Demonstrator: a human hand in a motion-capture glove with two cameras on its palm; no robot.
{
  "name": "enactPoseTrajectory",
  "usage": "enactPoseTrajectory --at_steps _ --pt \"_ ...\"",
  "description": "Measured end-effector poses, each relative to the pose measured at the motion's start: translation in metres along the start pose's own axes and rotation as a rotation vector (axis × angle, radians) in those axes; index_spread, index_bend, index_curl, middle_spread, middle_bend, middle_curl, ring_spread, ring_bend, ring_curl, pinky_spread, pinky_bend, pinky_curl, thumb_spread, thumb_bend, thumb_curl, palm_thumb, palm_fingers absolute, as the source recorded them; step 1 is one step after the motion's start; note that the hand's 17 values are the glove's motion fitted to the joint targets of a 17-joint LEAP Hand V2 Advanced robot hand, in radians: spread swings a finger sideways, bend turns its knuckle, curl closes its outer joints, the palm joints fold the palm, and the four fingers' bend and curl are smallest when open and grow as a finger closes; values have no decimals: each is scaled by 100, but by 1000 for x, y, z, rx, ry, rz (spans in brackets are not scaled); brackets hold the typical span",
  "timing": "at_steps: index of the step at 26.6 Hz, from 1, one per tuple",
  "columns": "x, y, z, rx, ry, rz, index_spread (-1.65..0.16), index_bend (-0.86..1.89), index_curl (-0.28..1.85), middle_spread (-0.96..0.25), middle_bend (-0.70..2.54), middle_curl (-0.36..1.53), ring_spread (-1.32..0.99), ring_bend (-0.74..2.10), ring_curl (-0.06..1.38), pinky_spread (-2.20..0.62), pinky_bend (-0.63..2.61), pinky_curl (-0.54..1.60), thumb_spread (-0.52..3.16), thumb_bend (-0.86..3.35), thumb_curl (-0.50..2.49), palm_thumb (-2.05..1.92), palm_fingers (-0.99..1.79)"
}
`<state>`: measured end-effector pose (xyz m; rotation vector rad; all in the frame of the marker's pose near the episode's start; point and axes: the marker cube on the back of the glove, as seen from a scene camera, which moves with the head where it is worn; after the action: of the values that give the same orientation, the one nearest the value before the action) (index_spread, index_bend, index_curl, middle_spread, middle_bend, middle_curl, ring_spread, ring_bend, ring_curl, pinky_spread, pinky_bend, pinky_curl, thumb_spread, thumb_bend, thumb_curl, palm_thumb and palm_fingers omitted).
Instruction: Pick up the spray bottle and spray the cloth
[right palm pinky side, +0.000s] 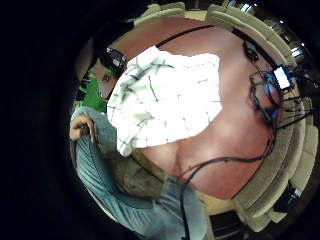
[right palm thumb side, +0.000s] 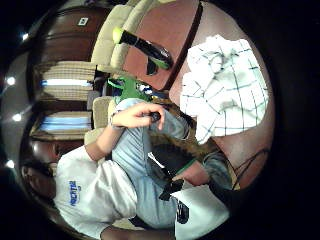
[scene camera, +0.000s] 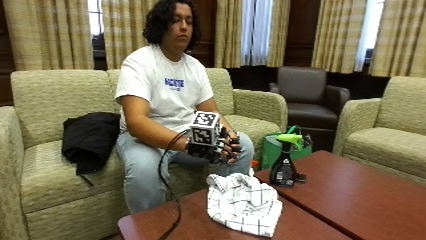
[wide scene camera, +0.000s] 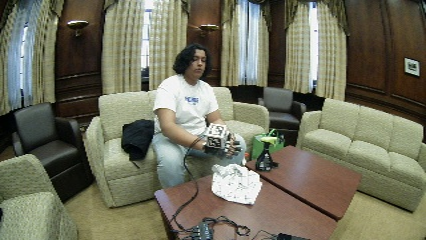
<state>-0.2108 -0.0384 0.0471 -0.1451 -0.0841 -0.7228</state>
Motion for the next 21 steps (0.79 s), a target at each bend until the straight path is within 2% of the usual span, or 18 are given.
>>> enactPoseTrajectory --at_steps 4,8,21 --pt "48 19 -33 22 139 40 -46 14 17 -18 24 35 -14 46 31 20 53 35 82 -4 37 46 6" --pt "57 43 -34 11 187 85 -46 15 18 -18 24 35 -13 44 31 20 52 35 82 -4 37 45 6" --pt "70 51 -38 14 115 116 -47 14 21 -17 20 34 -12 38 29 21 51 35 84 -4 35 43 3"
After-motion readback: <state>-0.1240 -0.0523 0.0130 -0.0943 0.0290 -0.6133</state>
